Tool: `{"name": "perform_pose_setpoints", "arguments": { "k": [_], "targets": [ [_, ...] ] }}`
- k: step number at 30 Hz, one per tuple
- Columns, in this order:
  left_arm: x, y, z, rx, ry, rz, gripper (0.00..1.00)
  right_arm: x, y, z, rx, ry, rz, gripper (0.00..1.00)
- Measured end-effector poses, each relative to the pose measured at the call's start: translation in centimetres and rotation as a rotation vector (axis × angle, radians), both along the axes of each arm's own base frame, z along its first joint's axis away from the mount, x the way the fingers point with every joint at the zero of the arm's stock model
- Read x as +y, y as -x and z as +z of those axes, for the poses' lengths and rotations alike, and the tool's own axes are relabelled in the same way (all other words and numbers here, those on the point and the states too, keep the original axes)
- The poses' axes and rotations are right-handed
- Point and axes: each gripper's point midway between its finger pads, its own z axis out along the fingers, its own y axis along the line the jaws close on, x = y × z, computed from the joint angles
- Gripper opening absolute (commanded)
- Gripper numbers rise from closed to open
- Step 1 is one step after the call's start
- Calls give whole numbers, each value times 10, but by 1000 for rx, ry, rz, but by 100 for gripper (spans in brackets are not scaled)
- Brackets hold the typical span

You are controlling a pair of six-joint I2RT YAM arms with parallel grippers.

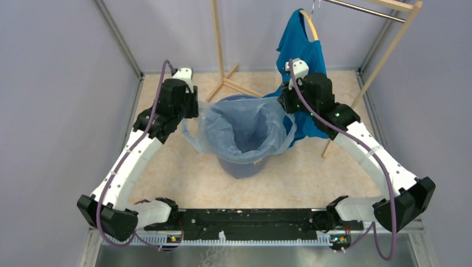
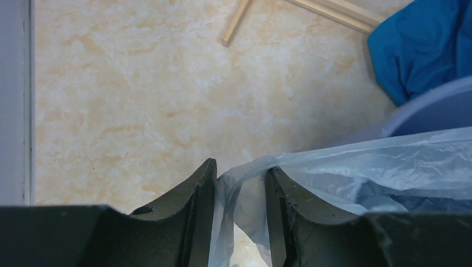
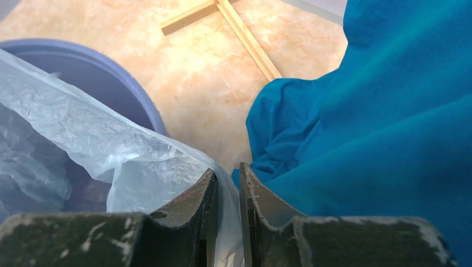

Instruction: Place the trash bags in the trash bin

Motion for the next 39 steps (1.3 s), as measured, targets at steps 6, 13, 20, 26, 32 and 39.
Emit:
{"name": "perform_pose_setpoints", "arguments": {
  "k": [6,13,20,26,32,39],
  "targets": [
    [14,-19,-14,41,24,46,46,11,-15,-6,30,-74,16,0],
    [16,-22,-16,38,87,41,44,17,-30,-33,88,-88,-10,0],
    [1,-31,-21,43,142,-6,30,9,-19,-85,199,-62,-33,0],
    [16,-11,-92,187,131,48,30,21,-12,-69,197,-143,15,0],
    [15,7,-93,193,180,45,31,22,-16,-74,180,-178,-8,0],
    [2,10,-78,172,254,-8,27,11,4,-131,299,-146,-43,0]
  ]
}}
